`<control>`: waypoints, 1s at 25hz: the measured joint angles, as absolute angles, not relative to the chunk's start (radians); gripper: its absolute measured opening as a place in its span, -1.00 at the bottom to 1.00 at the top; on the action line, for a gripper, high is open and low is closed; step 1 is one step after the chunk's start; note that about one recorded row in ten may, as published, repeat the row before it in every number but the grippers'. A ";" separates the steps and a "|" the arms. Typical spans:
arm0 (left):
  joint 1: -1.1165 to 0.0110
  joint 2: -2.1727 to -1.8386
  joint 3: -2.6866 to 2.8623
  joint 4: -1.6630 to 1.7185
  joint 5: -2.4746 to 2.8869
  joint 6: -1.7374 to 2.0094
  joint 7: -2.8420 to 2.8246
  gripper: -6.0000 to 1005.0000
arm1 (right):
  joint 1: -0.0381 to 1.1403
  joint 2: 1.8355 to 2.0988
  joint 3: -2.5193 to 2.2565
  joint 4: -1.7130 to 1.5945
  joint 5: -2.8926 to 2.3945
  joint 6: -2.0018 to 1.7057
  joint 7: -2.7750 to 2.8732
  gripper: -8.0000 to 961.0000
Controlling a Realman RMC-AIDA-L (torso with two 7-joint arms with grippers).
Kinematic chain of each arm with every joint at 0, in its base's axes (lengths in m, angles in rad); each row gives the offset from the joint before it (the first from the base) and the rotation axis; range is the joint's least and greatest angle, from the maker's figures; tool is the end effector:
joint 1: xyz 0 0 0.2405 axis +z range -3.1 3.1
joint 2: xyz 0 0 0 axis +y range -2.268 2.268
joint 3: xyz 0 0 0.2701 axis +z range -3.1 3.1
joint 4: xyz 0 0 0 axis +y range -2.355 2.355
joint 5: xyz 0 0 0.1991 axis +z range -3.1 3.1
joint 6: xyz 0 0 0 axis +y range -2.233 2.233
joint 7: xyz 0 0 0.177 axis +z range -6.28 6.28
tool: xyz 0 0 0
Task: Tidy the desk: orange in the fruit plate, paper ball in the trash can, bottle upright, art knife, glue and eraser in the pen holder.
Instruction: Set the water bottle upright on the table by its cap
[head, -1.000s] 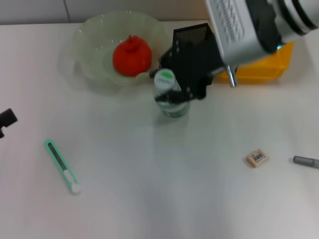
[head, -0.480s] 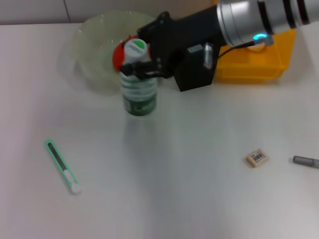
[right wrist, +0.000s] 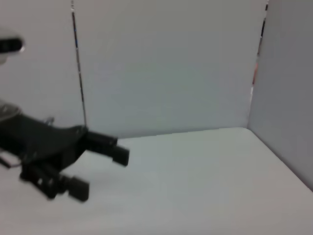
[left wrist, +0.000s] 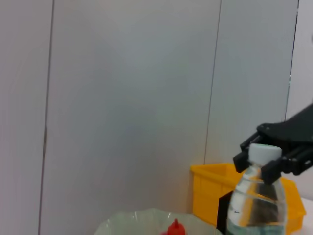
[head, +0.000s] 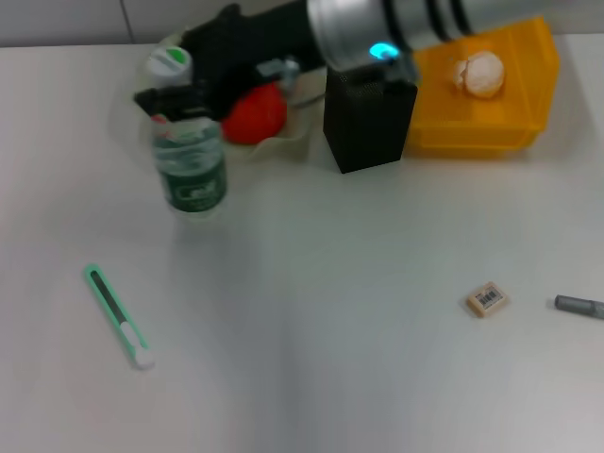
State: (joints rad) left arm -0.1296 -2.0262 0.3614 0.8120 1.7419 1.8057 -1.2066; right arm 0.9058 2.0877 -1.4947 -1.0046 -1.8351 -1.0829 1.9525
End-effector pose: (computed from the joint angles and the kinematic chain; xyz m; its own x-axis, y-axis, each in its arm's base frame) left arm -0.3438 0.2385 0.0900 0.6958 0.1221 0.7078 0.5954 -0.6491 -0.4733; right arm 0.0251 0.3998 -0.1013 0.9544 -0.0567 -0.2931 -0.1091 -0.9802 -0.1655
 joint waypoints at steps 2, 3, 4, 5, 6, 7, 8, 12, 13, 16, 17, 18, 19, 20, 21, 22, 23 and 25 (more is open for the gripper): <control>-0.127 -2.024 0.361 0.831 1.758 1.800 -1.207 0.70 | 0.956 2.087 -1.504 -0.968 -1.848 -1.060 2.009 -0.08; -0.127 -2.024 0.360 0.835 1.759 1.800 -1.207 0.70 | 0.979 2.087 -1.506 -0.953 -1.861 -1.051 2.038 -0.08; -0.124 -2.024 0.360 0.845 1.764 1.798 -1.207 0.70 | 0.995 2.087 -1.506 -0.944 -1.876 -1.044 2.061 -0.08; -0.124 -2.024 0.360 0.845 1.764 1.798 -1.207 0.70 | 1.012 2.087 -1.504 -0.937 -1.900 -1.036 2.093 -0.08; -0.118 -2.022 0.359 0.863 1.768 1.789 -1.207 0.70 | 1.023 2.087 -1.501 -0.935 -1.919 -1.031 2.115 -0.08; -0.117 -2.021 0.359 0.866 1.769 1.786 -1.207 0.70 | 1.032 2.086 -1.498 -0.931 -1.938 -1.027 2.135 -0.08; -0.113 -2.018 0.359 0.874 1.770 1.781 -1.207 0.70 | 1.044 2.085 -1.492 -0.926 -1.958 -1.023 2.154 -0.08; -0.105 -2.013 0.354 0.901 1.772 1.781 -1.215 0.70 | 1.096 2.081 -1.428 -0.868 -2.002 -1.015 2.205 -0.08; -0.104 -2.014 0.353 0.910 1.773 1.784 -1.217 0.70 | 1.108 2.081 -1.411 -0.851 -2.005 -1.019 2.208 -0.08; -0.102 -2.020 0.352 0.923 1.784 1.783 -1.213 0.70 | 1.134 2.080 -1.399 -0.818 -2.006 -1.029 2.208 -0.08; -0.102 -2.021 0.352 0.923 1.788 1.781 -1.210 0.70 | 1.139 2.081 -1.401 -0.815 -2.006 -1.032 2.207 -0.08; -0.102 -2.021 0.352 0.923 1.788 1.781 -1.210 0.70 | 1.143 2.082 -1.404 -0.812 -2.006 -1.036 2.205 -0.08; -0.102 -2.021 0.353 0.921 1.791 1.781 -1.207 0.70 | 1.146 2.083 -1.404 -0.812 -2.005 -1.038 2.203 -0.08; -0.103 -2.022 0.354 0.918 1.792 1.781 -1.205 0.70 | 1.149 2.084 -1.404 -0.811 -2.003 -1.040 2.199 -0.08; -0.103 -2.022 0.355 0.916 1.792 1.781 -1.204 0.70 | 1.153 2.085 -1.404 -0.811 -2.001 -1.040 2.196 -0.08; -0.103 -2.022 0.355 0.916 1.792 1.781 -1.204 0.70 | 1.158 2.086 -1.405 -0.807 -1.999 -1.040 2.193 -0.08; -0.103 -2.022 0.355 0.916 1.792 1.781 -1.204 0.70 | 1.165 2.087 -1.405 -0.799 -1.996 -1.039 2.190 -0.08; -0.103 -2.023 0.356 0.914 1.792 1.781 -1.200 0.70 | 1.185 2.088 -1.407 -0.772 -1.990 -1.033 2.184 -0.08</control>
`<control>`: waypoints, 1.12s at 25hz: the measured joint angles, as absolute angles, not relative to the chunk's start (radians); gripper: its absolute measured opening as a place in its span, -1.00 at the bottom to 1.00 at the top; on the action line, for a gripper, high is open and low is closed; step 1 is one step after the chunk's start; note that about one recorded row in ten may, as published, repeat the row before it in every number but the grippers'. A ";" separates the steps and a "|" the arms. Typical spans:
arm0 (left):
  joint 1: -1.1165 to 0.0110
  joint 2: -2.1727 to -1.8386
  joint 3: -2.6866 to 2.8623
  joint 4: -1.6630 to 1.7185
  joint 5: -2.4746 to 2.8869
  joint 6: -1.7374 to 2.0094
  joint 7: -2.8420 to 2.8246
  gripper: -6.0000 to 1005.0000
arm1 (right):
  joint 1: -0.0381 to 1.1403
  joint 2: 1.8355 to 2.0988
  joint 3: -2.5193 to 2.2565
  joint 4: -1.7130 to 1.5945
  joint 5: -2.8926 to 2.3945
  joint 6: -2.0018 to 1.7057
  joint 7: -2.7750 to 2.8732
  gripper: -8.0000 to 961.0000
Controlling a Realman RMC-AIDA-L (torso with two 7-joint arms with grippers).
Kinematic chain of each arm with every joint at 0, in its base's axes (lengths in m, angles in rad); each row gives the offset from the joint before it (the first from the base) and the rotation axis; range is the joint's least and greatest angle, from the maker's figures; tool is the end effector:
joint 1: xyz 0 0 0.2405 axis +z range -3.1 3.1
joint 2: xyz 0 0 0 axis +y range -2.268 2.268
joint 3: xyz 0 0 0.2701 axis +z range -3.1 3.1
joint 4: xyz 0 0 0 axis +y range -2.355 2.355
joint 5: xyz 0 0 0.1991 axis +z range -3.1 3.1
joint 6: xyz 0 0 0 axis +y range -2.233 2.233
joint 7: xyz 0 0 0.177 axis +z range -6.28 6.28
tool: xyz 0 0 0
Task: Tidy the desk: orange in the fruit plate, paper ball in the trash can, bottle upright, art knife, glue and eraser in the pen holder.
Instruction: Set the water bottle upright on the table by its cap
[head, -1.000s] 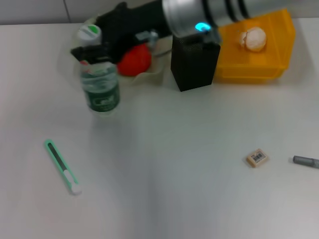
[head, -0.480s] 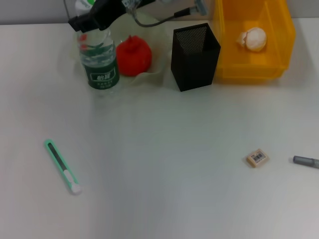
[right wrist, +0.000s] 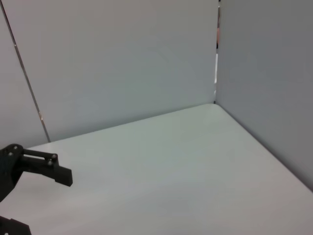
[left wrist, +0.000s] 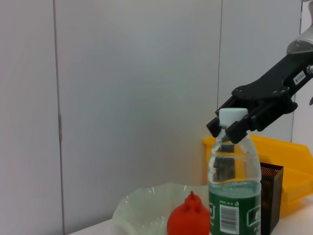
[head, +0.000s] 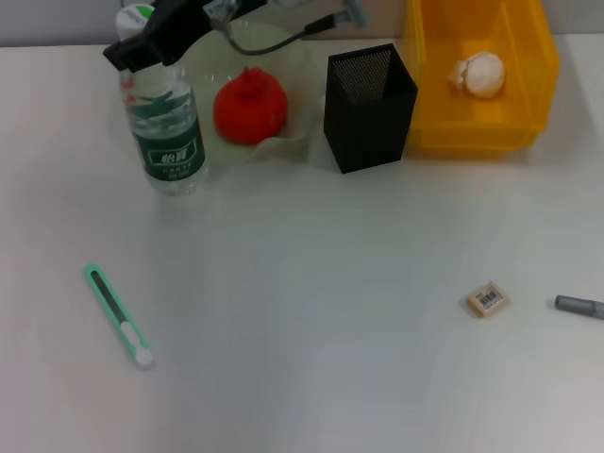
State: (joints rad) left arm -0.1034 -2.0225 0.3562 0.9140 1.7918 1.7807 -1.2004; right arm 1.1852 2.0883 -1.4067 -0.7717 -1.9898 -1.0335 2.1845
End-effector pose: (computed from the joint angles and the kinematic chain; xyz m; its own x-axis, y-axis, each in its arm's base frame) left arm -0.3544 0.2328 0.1020 0.7765 0.1426 0.6138 0.5495 -0.6300 -0.5488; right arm -0.0156 0.4355 -0.1139 0.9568 -0.2050 -0.2064 -0.2447 -0.9508 -0.1901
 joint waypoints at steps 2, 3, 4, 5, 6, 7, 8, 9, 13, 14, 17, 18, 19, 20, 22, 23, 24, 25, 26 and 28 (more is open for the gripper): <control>-0.105 -2.026 0.359 0.913 1.792 1.780 -1.193 0.70 | 1.212 2.091 -1.411 -0.723 -1.979 -1.019 2.171 -0.08; -0.105 -2.026 0.359 0.913 1.792 1.780 -1.193 0.70 | 1.231 2.092 -1.428 -0.679 -1.948 -1.003 2.149 -0.08; -0.105 -2.026 0.359 0.913 1.792 1.780 -1.193 0.70 | 1.231 2.092 -1.428 -0.679 -1.948 -1.003 2.149 -0.08; -0.109 -2.027 0.359 0.912 1.793 1.779 -1.192 0.70 | 1.236 2.093 -1.451 -0.662 -1.922 -0.989 2.137 -0.08; -0.112 -2.029 0.360 0.912 1.793 1.779 -1.186 0.70 | 1.239 2.093 -1.504 -0.646 -1.877 -0.953 2.125 -0.08; -0.112 -2.029 0.360 0.912 1.793 1.779 -1.186 0.70 | 1.239 2.093 -1.504 -0.646 -1.877 -0.953 2.125 -0.08; -0.112 -2.030 0.360 0.912 1.793 1.779 -1.185 0.70 | 1.235 2.093 -1.546 -0.647 -1.851 -0.927 2.122 -0.08; -0.112 -2.030 0.360 0.912 1.793 1.779 -1.185 0.70 | 1.235 2.093 -1.546 -0.647 -1.851 -0.927 2.122 -0.08; -0.112 -2.033 0.362 0.911 1.793 1.778 -1.183 0.70 | 1.236 2.093 -1.645 -0.640 -1.792 -0.854 2.113 -0.08; -0.113 -2.035 0.364 0.910 1.793 1.778 -1.182 0.70 | 1.236 2.093 -1.658 -0.640 -1.788 -0.839 2.113 -0.08; -0.113 -2.041 0.366 0.910 1.794 1.778 -1.177 0.70 | 1.234 2.093 -1.693 -0.637 -1.763 -0.806 2.113 -0.08; -0.113 -2.045 0.367 0.910 1.796 1.778 -1.169 0.70 | 1.233 2.093 -1.725 -0.629 -1.741 -0.775 2.111 -0.08; -0.113 -2.045 0.367 0.910 1.796 1.778 -1.169 0.70 | 1.233 2.093 -1.725 -0.629 -1.741 -0.775 2.111 -0.08; -0.114 -2.046 0.367 0.910 1.799 1.778 -1.165 0.70 | 1.232 2.093 -1.738 -0.625 -1.736 -0.765 2.110 -0.08; -0.115 -2.048 0.367 0.910 1.810 1.777 -1.160 0.70 | 1.231 2.092 -1.748 -0.623 -1.735 -0.759 2.110 -0.08; -0.115 -2.048 0.367 0.910 1.815 1.777 -1.159 0.70 | 1.227 2.092 -1.750 -0.624 -1.734 -0.758 2.111 -0.08; -0.116 -2.049 0.367 0.910 1.818 1.777 -1.159 0.70 | 1.224 2.092 -1.750 -0.626 -1.734 -0.758 2.111 -0.08; -0.116 -2.049 0.367 0.910 1.818 1.777 -1.159 0.70 | 1.224 2.092 -1.750 -0.626 -1.734 -0.758 2.111 -0.08; -0.117 -2.051 0.367 0.910 1.822 1.777 -1.158 0.70 | 1.218 2.092 -1.751 -0.629 -1.734 -0.757 2.112 -0.08; -0.117 -2.053 0.367 0.910 1.826 1.778 -1.157 0.70 | 1.215 2.092 -1.751 -0.630 -1.733 -0.757 2.112 -0.08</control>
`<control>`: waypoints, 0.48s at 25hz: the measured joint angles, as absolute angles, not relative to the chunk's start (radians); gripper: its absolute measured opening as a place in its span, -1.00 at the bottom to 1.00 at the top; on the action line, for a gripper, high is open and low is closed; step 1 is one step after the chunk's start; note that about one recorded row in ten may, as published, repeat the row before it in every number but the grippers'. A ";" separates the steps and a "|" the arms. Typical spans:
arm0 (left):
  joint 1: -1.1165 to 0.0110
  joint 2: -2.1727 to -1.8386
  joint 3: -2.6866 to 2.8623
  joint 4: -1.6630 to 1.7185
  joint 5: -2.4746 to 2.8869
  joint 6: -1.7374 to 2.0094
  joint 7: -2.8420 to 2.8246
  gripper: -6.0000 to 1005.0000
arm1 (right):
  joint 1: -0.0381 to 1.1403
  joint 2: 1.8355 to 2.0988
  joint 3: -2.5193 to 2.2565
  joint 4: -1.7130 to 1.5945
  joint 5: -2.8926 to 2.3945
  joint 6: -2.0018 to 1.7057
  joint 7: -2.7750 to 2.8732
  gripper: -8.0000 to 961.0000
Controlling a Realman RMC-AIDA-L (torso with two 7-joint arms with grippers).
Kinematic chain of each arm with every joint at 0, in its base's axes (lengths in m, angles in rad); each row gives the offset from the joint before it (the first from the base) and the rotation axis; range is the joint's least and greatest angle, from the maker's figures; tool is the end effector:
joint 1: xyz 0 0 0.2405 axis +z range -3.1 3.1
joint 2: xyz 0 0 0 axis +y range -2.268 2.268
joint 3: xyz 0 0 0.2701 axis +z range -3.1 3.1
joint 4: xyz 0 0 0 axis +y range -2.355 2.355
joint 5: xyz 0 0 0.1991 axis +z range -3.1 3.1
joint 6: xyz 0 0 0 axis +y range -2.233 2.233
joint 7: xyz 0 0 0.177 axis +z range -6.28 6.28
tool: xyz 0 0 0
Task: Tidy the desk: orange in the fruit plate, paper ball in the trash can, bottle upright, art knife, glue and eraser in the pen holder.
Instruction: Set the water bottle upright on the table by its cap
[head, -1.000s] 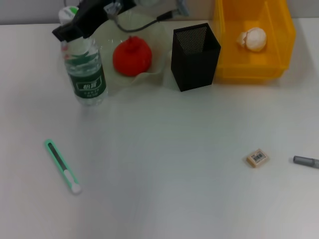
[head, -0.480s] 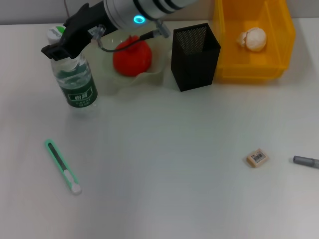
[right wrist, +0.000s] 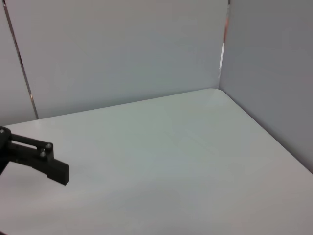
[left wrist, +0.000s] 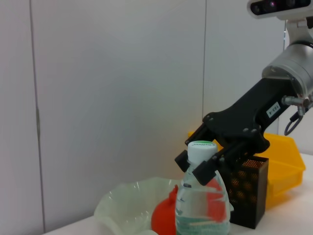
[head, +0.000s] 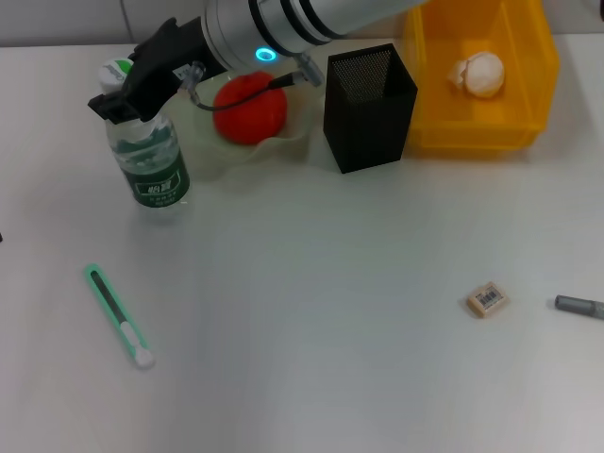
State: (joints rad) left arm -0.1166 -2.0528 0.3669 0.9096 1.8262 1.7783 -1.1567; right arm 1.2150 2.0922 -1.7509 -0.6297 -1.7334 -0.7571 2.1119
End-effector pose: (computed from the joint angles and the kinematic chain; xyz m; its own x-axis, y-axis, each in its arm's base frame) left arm -0.3495 0.2351 0.0837 0.7885 0.1385 0.5993 0.5248 -0.6597 -0.5380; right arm -0.0041 0.4276 -0.1616 0.9712 -0.1626 -0.1741 -0.2015 -0.9505 -0.2364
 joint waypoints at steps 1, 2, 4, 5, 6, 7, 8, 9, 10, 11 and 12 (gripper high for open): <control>-0.117 -2.054 0.367 0.910 1.831 1.779 -1.156 0.70 | 1.215 2.092 -1.751 -0.630 -1.733 -0.757 2.112 -0.08; -0.117 -2.054 0.367 0.910 1.831 1.779 -1.156 0.70 | 1.214 2.092 -1.751 -0.630 -1.733 -0.758 2.112 -0.08; -0.118 -2.056 0.366 0.910 1.842 1.780 -1.155 0.70 | 1.214 2.092 -1.751 -0.630 -1.733 -0.759 2.112 -0.08; -0.118 -2.057 0.365 0.910 1.843 1.780 -1.155 0.70 | 1.214 2.092 -1.751 -0.630 -1.733 -0.761 2.113 -0.08; -0.118 -2.057 0.365 0.910 1.843 1.780 -1.155 0.70 | 1.214 2.092 -1.752 -0.630 -1.733 -0.762 2.115 -0.08; -0.118 -2.057 0.365 0.910 1.843 1.780 -1.155 0.70 | 1.214 2.092 -1.754 -0.630 -1.733 -0.762 2.117 -0.08; -0.118 -2.058 0.360 0.910 1.844 1.782 -1.155 0.70 | 1.214 2.092 -1.764 -0.630 -1.733 -0.761 2.119 -0.08; -0.118 -2.058 0.360 0.910 1.844 1.782 -1.155 0.70 | 1.214 2.092 -1.764 -0.630 -1.733 -0.761 2.119 -0.08; -0.118 -2.059 0.360 0.910 1.844 1.783 -1.155 0.70 | 1.214 2.092 -1.770 -0.630 -1.733 -0.759 2.120 -0.08; -0.118 -2.059 0.360 0.910 1.844 1.783 -1.155 0.70 | 1.213 2.092 -1.774 -0.630 -1.733 -0.757 2.121 -0.08; -0.118 -2.059 0.360 0.910 1.844 1.783 -1.155 0.70 | 1.213 2.092 -1.776 -0.630 -1.733 -0.757 2.121 -0.08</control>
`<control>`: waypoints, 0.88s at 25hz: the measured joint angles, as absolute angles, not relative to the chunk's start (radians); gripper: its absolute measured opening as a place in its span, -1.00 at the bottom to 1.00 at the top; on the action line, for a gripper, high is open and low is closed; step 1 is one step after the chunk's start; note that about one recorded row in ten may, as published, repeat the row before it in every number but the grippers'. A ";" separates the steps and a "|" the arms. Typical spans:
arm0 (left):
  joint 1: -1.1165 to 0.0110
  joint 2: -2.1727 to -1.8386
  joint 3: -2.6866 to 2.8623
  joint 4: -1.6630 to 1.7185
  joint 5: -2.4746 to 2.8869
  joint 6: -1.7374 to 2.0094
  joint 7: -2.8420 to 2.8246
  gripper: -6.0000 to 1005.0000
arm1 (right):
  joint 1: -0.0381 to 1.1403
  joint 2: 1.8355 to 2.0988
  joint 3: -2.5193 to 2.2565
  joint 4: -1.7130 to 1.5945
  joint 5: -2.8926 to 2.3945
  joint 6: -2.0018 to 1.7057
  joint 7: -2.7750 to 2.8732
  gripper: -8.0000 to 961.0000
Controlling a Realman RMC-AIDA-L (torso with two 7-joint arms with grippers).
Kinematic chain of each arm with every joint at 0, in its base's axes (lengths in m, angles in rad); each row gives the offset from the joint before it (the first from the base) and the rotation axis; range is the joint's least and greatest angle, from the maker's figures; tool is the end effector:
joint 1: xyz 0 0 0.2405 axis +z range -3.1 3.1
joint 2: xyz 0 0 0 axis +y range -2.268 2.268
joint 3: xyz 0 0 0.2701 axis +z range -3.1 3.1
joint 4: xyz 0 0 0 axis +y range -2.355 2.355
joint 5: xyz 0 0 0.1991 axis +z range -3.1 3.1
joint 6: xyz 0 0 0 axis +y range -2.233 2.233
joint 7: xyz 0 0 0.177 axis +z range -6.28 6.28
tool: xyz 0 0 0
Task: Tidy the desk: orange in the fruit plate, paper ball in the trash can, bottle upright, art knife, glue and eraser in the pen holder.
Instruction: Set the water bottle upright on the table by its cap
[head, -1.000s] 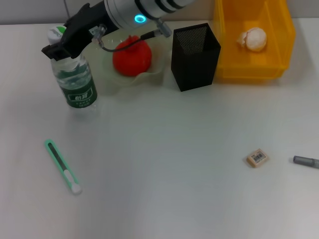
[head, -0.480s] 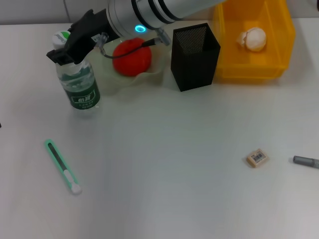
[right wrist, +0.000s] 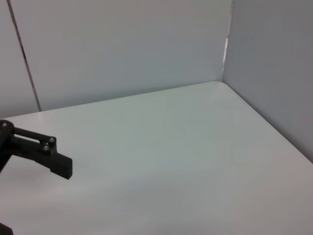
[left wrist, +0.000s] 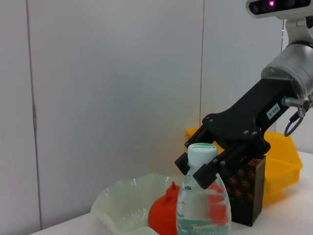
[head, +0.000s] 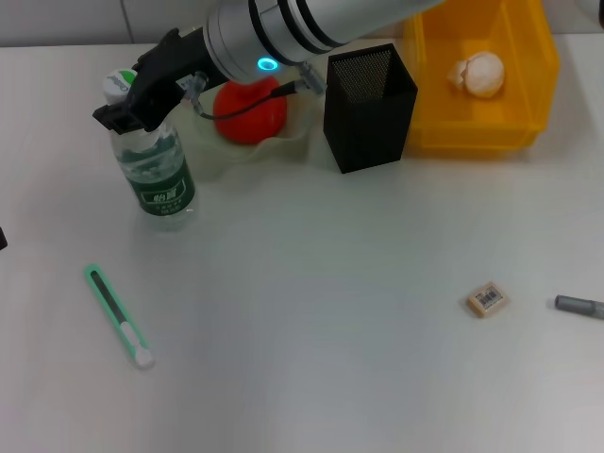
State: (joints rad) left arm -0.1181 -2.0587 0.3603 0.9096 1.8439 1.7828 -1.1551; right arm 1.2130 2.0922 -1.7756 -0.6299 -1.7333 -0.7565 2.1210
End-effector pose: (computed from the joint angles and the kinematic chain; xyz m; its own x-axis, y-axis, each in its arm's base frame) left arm -0.3497 0.2337 0.0800 0.7877 0.1484 0.5979 0.5274 -0.6640 -0.5301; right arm -0.0005 0.4246 -0.1648 0.9743 -0.1623 -0.1560 -0.1959 -0.9527 -0.2322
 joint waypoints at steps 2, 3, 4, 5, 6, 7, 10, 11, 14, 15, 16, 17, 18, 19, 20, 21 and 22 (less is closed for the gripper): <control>-0.118 -2.059 0.360 0.910 1.844 1.783 -1.155 0.70 | 1.212 2.092 -1.776 -0.629 -1.732 -0.756 2.122 -0.08; -0.118 -2.059 0.360 0.910 1.844 1.783 -1.155 0.70 | 1.211 2.092 -1.776 -0.629 -1.731 -0.756 2.122 -0.08; -0.118 -2.059 0.360 0.910 1.844 1.783 -1.155 0.70 | 1.211 2.092 -1.776 -0.629 -1.731 -0.756 2.122 -0.08; -0.118 -2.059 0.360 0.910 1.844 1.783 -1.155 0.70 | 1.210 2.092 -1.776 -0.629 -1.731 -0.756 2.122 -0.08; -0.118 -2.059 0.360 0.910 1.844 1.784 -1.155 0.70 | 1.208 2.092 -1.776 -0.629 -1.731 -0.756 2.122 -0.08; -0.118 -2.059 0.360 0.910 1.844 1.784 -1.155 0.70 | 1.208 2.092 -1.776 -0.629 -1.731 -0.756 2.122 -0.08; -0.118 -2.059 0.360 0.910 1.844 1.785 -1.155 0.70 | 1.204 2.092 -1.776 -0.630 -1.732 -0.755 2.122 -0.08; -0.118 -2.059 0.361 0.910 1.844 1.785 -1.155 0.70 | 1.199 2.092 -1.776 -0.633 -1.732 -0.755 2.122 -0.08; -0.118 -2.059 0.362 0.910 1.844 1.786 -1.155 0.70 | 1.196 2.092 -1.776 -0.636 -1.732 -0.754 2.121 -0.05; -0.118 -2.059 0.362 0.910 1.844 1.786 -1.155 0.70 | 1.195 2.092 -1.776 -0.637 -1.732 -0.753 2.121 -0.03; -0.118 -2.059 0.362 0.910 1.844 1.786 -1.155 0.70 | 1.193 2.092 -1.776 -0.640 -1.732 -0.753 2.121 0.00; -0.118 -2.059 0.362 0.910 1.844 1.786 -1.155 0.70 | 1.193 2.092 -1.776 -0.640 -1.732 -0.753 2.121 0.03; -0.118 -2.059 0.362 0.910 1.844 1.786 -1.155 0.70 | 1.188 2.092 -1.776 -0.646 -1.732 -0.753 2.121 0.05; -0.118 -2.058 0.361 0.910 1.844 1.786 -1.155 0.70 | 1.188 2.092 -1.776 -0.646 -1.732 -0.753 2.121 0.09; -0.118 -2.058 0.361 0.910 1.844 1.786 -1.155 0.70 | 1.184 2.092 -1.776 -0.651 -1.732 -0.753 2.121 0.12; -0.118 -2.057 0.361 0.910 1.844 1.786 -1.155 0.70 | 1.166 2.092 -1.776 -0.680 -1.733 -0.759 2.121 0.15; -0.118 -2.057 0.361 0.910 1.844 1.786 -1.155 0.70 | 1.166 2.092 -1.776 -0.680 -1.733 -0.759 2.121 0.19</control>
